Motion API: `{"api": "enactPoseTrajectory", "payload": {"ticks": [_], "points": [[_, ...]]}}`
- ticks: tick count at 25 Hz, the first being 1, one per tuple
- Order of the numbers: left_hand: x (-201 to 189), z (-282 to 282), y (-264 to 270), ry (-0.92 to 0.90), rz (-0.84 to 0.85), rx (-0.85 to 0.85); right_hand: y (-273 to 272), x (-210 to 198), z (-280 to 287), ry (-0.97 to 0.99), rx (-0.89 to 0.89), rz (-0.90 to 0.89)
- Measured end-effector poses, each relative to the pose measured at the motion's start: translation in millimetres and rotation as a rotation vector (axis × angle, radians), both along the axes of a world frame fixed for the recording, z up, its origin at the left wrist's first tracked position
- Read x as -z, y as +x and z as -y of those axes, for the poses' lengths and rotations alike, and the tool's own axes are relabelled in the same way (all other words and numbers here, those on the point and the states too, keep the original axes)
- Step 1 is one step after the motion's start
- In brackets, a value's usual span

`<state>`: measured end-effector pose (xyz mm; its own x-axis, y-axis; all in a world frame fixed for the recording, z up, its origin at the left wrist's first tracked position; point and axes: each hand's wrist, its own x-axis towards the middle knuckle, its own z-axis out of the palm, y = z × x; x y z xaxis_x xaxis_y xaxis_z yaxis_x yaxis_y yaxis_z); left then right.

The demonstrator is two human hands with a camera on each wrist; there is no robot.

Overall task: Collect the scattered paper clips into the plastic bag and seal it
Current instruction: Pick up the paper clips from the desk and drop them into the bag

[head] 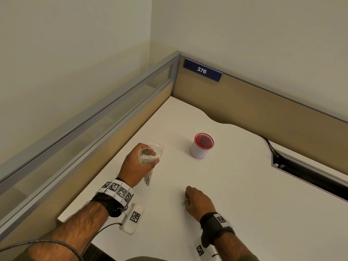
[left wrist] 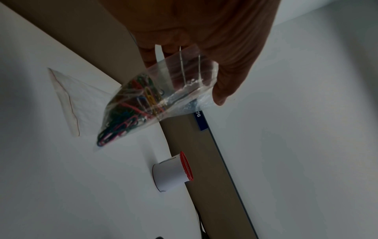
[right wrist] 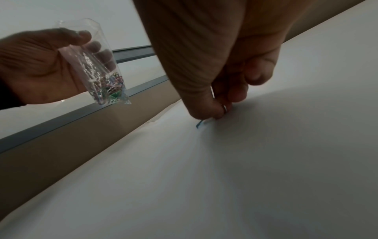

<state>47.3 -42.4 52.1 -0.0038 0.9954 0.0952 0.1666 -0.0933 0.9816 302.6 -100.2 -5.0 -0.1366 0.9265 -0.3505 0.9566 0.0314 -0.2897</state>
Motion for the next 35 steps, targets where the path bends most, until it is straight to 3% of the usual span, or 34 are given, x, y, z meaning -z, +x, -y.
{"api": "enactPoseTrajectory", "payload": {"ticks": [10, 14, 17, 20, 23, 27, 31, 33, 35], "points": [[-2, -8, 6, 0.001, -0.021, 0.006, 0, -1, -3, -0.011, 0.033, -0.013], [-2, -10, 11, -0.005, -0.026, 0.017, 3, -13, -8, 0.053, 0.098, -0.114], [-1, -10, 16, -0.004, -0.037, 0.035, -10, -54, -22, 0.294, 0.099, -0.27], [1, -9, 21, -0.007, -0.077, 0.045, -36, -116, -37, 0.501, 0.124, -0.553], [0, -8, 28, 0.008, -0.083, 0.075, -57, -155, -48, 0.523, 0.108, -0.726], [-1, -5, 36, 0.026, -0.047, 0.121, -68, -157, -47, 0.449, 0.039, -0.675], [1, -4, 33, 0.033, -0.044, 0.101, -45, -144, -40, 0.527, 0.133, -0.678], [2, -2, 27, 0.031, -0.036, 0.082, -29, -120, -35, 0.459, 0.181, -0.556], [2, -2, 23, 0.024, -0.024, 0.072, -19, -83, -25, 0.291, 0.139, -0.32]]}}
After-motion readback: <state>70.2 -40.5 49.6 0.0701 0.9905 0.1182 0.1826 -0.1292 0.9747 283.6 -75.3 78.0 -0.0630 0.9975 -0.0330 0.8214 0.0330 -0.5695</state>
